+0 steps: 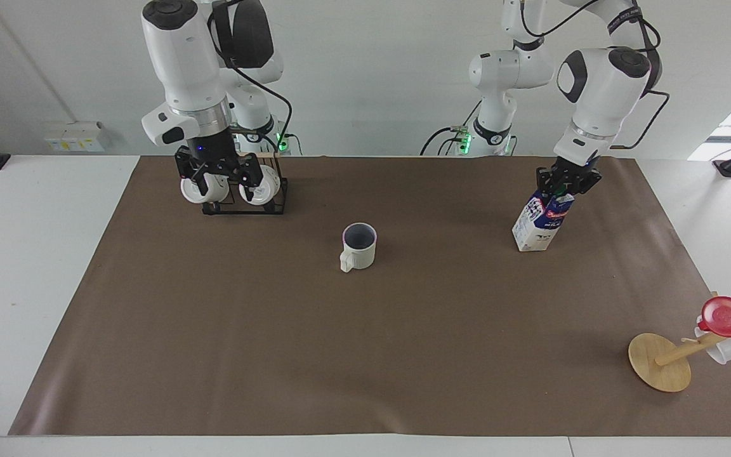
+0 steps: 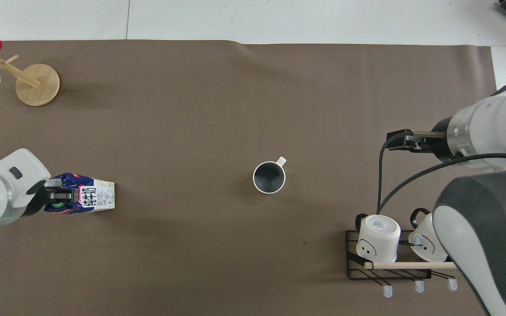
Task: Place cup and milk on table
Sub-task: 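Release the mug and withdraw the right gripper to rest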
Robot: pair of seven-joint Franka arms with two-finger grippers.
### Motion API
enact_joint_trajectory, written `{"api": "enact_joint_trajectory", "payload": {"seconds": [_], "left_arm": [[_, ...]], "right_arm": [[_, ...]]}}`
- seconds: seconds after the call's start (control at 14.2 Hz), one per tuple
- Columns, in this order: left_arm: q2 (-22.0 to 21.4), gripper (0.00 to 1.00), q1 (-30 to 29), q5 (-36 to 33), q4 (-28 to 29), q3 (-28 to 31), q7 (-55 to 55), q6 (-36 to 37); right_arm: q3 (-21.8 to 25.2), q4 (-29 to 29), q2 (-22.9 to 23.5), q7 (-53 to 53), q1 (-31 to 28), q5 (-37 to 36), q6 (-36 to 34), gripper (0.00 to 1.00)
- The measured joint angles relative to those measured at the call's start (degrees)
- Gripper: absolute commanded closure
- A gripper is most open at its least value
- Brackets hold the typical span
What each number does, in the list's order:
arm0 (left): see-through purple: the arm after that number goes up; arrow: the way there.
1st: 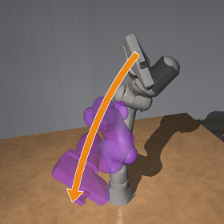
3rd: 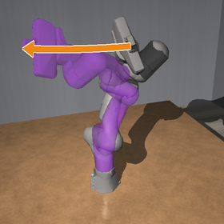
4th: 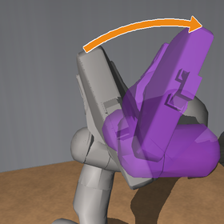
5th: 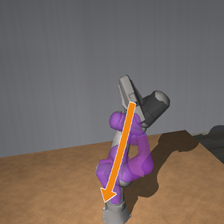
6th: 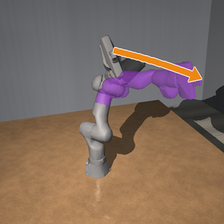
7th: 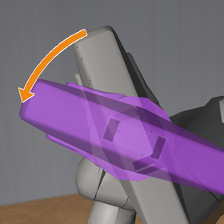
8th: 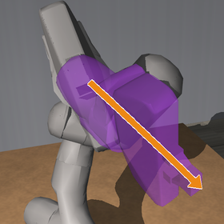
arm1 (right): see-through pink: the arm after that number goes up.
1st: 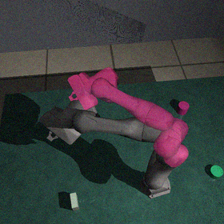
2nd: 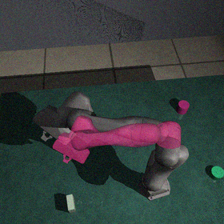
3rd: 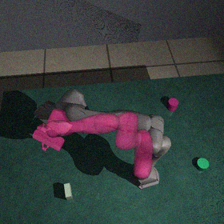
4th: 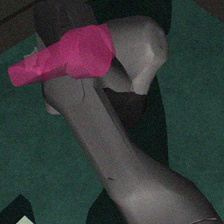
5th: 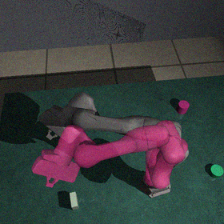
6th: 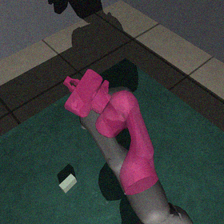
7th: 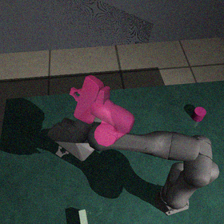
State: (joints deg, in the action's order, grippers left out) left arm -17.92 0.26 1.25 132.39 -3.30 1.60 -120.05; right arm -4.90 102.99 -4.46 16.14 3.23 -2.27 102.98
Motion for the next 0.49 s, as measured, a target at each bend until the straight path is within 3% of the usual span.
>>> {"api": "enact_joint_trajectory", "payload": {"seconds": [0.21,0.49], "left_arm": [[0.1,0.67,2.2,0.0,-5.0,-1.1,-5.8,4.3],[1.4,0.67,9.8,0.0,-9.9,-2.1,-16.2,7.4]], "right_arm": [[0.3,-3.0,-0.6,-3.2,-2.6,1.4,-5.4,0.0],[2.0,-8.0,-0.7,-4.5,-3.1,2.2,-10.0,0.0]]}}
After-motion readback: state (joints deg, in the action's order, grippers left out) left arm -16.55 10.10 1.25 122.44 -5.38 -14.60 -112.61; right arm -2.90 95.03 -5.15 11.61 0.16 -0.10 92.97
